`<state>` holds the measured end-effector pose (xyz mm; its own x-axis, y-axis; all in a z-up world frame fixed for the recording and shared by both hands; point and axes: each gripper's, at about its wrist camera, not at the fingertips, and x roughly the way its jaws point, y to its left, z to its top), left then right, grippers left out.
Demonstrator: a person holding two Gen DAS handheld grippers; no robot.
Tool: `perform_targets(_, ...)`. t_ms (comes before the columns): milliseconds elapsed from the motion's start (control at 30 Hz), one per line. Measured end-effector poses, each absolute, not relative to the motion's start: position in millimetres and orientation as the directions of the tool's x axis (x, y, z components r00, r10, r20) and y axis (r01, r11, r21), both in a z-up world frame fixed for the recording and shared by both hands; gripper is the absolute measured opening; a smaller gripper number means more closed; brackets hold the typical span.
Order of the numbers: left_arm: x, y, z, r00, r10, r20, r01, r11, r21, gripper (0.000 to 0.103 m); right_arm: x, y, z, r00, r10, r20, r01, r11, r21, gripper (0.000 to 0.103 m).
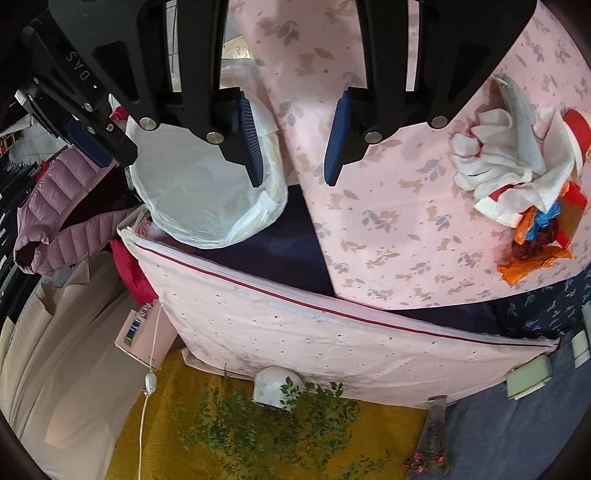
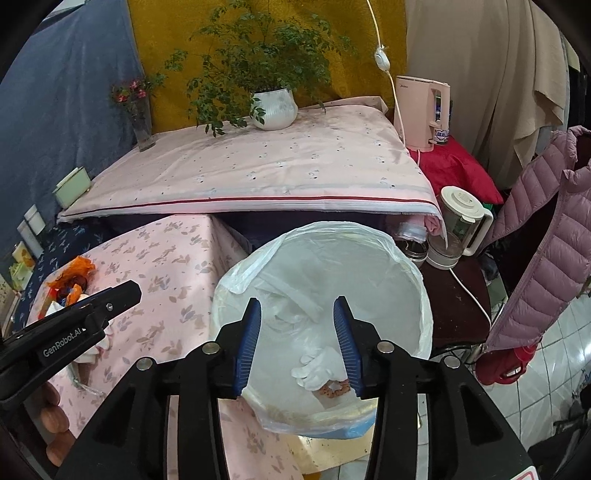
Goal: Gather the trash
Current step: 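Move both tools back to the trash pile on the table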
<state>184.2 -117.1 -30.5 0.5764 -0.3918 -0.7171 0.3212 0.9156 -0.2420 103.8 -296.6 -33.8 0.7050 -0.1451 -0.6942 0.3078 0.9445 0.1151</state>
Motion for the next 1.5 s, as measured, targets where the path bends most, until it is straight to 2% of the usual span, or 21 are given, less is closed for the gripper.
perform_targets(167,177.7,-79.4,-30.5,0.609,-0.327,-0.723,0.261,0.943,-0.207,0.033,104.5,-266.9,-29.9,0.713,-0.107,-0.693,0.259,0.958,0.118,0.040)
perform_targets(233,175.5,-65.0,-31.3,0.617,-0.301,-0.728,0.234,0.952,-0.195,0.036,104.9,-253.9,-29.1,0.715,-0.091,-0.693,0.239,0.964,0.120,0.040)
perform_targets(300,173.1,-49.9,-32.3,0.626,-0.276,-0.729,0.206,0.961,-0.187,0.043,105.2,-240.9,-28.1,0.717,-0.075,-0.693,0.219,0.968,0.122,0.040)
perform_targets(467,169.7,-11.2,-36.0,0.635,-0.223,-0.740,0.140,0.975,-0.174,0.044,107.7,-206.5,-29.5,0.715,-0.033,-0.698,0.165,0.979,0.123,0.040)
perform_targets(567,166.0,7.4,-37.2,0.644,-0.190,-0.741,0.102,0.981,-0.163,0.053,108.5,-187.2,-31.5,0.711,-0.009,-0.703,0.133,0.984,0.122,0.040)
perform_targets(800,158.0,47.6,-37.4,0.663,-0.134,-0.737,0.028,0.988,-0.154,0.063,111.6,-145.3,-38.5,0.694,0.041,-0.719,0.069,0.990,0.123,0.041)
perform_targets(933,156.0,68.1,-41.0,0.659,-0.108,-0.744,-0.011,0.988,-0.153,0.064,111.9,-126.1,-41.4,0.691,0.057,-0.721,0.044,0.992,0.121,0.049)
perform_targets(1200,151.0,113.0,-52.9,0.649,-0.051,-0.759,-0.109,0.981,-0.159,0.081,115.0,-93.0,-50.4,0.671,0.090,-0.736,-0.002,0.993,0.120,0.052)
perform_targets(1267,149.9,125.6,-57.1,0.647,-0.030,-0.762,-0.136,0.978,-0.155,0.083,116.4,-85.5,-54.5,0.665,0.101,-0.740,-0.010,0.992,0.126,0.055)
perform_targets(1500,152.4,163.1,-71.2,0.626,0.005,-0.780,-0.206,0.966,-0.159,0.087,124.7,-60.8,-70.2,0.633,0.142,-0.761,-0.044,0.988,0.148,0.055)
